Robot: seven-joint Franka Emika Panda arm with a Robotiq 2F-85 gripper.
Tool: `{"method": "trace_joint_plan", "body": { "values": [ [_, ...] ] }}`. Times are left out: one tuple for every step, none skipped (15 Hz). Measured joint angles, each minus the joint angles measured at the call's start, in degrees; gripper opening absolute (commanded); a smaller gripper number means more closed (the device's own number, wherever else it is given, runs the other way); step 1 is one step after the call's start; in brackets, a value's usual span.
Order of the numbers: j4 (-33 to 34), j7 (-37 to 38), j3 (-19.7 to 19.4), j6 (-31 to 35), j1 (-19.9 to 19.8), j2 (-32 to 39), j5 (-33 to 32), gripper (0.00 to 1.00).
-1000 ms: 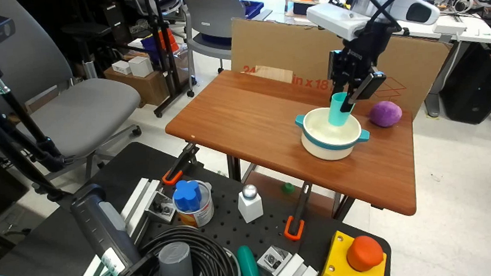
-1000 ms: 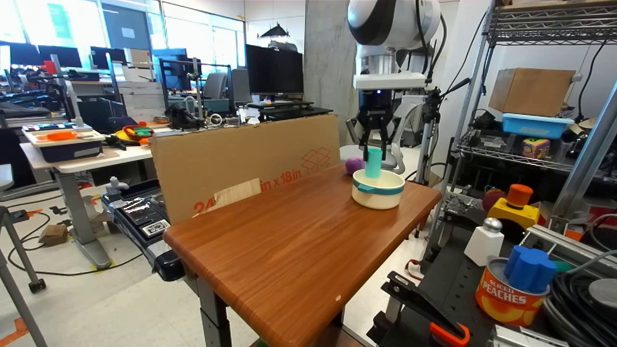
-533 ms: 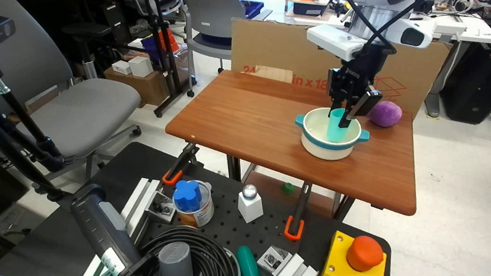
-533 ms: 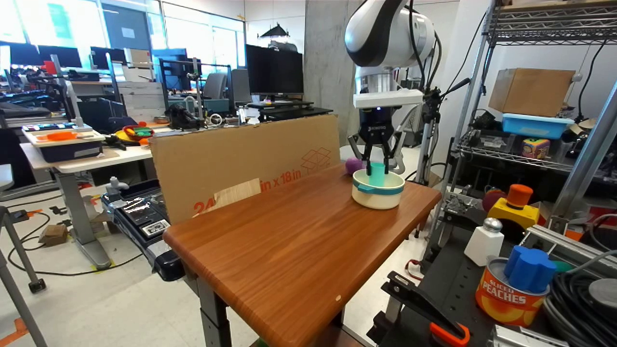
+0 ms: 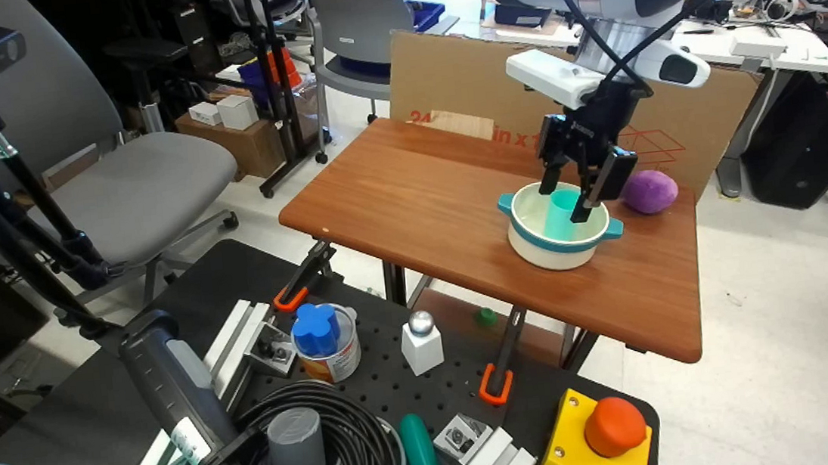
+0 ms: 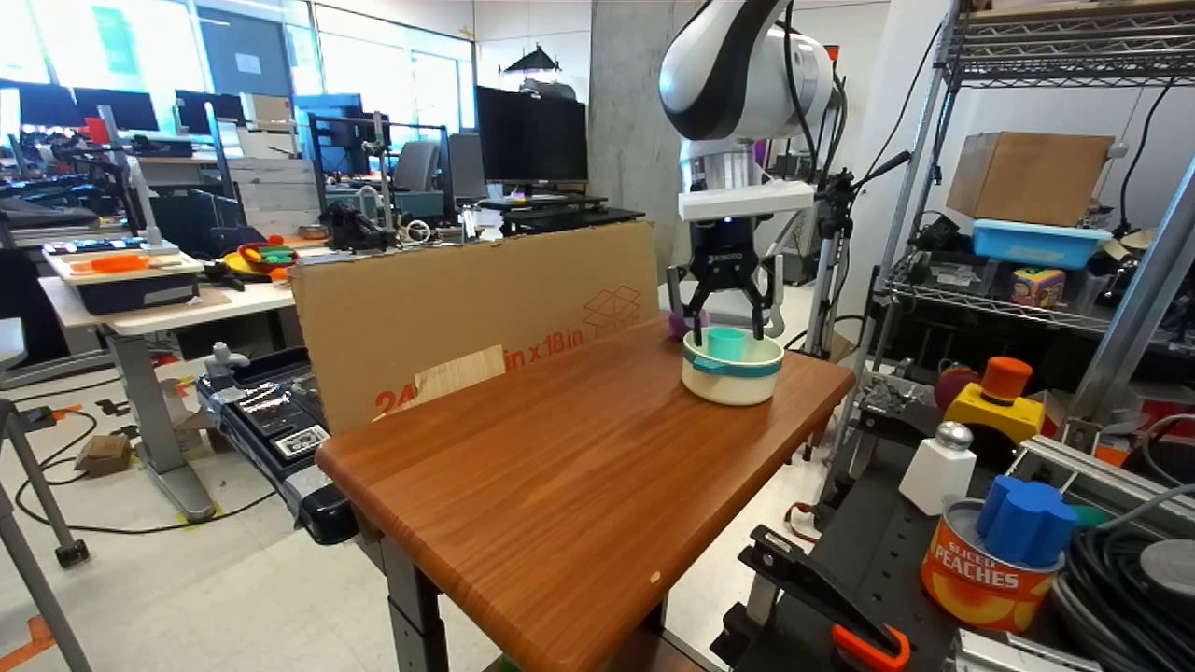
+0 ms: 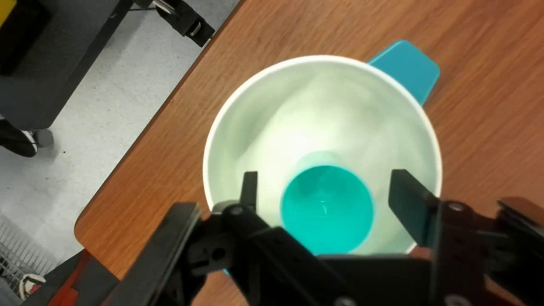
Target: Put the cup in the pot
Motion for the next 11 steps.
{"method": "trace_joint_plan", "body": {
  "values": [
    [-0.23,0.00,-0.01,-0.57,0.46,-0.26,-0.16,1.00],
    [-0.83,-0.05,-0.01,-1.44,1.06,-0.92,-0.54,1.00],
    [-1.95,-0.21,0.03,-2.34,1.80,-2.13,-0.92,1.00],
    [-3.54,-0.57,0.16,-3.41,2.63,-3.92,-1.08,1.00],
    [-5.57,-1.29,0.52,-4.27,3.49,-6.38,-1.11,1.00],
    [-7.88,-2.52,1.10,-4.62,4.26,-9.27,-1.11,1.00],
    [-10.20,-4.09,1.99,-4.69,4.80,-12.41,-1.03,1.00],
    [-12.39,-5.84,3.06,-4.69,5.10,-15.61,-0.59,1.00],
    [-14.42,-7.42,4.20,-4.73,5.28,-18.89,0.20,1.00],
    [-16.24,-7.75,5.23,-5.62,5.51,-22.31,0.88,1.00],
    [-17.64,-7.74,5.89,-6.59,5.73,-25.26,1.22,1.00]
  ]
}}
